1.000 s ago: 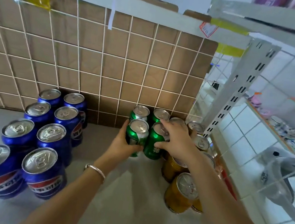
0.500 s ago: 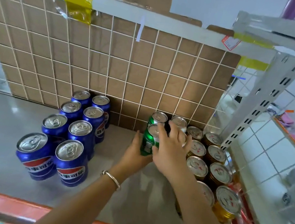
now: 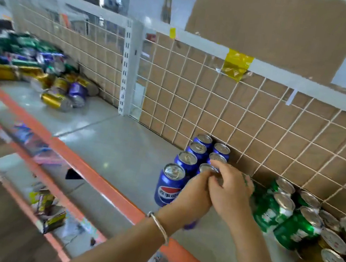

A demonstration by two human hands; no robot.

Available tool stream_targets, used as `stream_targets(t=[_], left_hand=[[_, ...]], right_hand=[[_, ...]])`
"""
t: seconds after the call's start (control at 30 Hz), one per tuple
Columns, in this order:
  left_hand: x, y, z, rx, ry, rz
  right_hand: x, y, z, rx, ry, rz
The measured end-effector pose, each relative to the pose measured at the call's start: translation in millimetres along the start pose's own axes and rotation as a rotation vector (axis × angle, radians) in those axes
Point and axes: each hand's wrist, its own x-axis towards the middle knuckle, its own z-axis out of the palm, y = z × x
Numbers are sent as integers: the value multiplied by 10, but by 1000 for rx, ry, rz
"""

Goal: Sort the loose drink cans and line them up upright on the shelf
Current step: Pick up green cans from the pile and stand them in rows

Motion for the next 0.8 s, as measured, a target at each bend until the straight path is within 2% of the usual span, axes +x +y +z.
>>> stream_targets(t=[0.17, 0.37, 0.47, 0.53, 0.6, 0.7, 0.8], left_hand=[[-269, -27, -752, -70, 130, -25], [-688, -450, -1455, -178, 146, -229], [-969, -769, -1883, -89, 161, -279], [-1176, -975, -2256, 9, 59, -283], [-1385, -1168, -2632, 130, -77, -299], [-1617, -1375, -3089, 253, -139, -396], [-1693, -1571, -3414, 179, -76, -441]], right_hand=[[-23, -740, 260, 213, 10, -92], [-216, -1367, 733, 94, 84, -104], [-394, -1744, 1145, 60, -210, -81], [-523, -2025, 1417, 34, -477, -112], [-657, -2341, 1591, 40, -654, -192], [-757, -2735, 1892, 15, -828, -234], [-686, -2988, 2163, 47, -844, -255]])
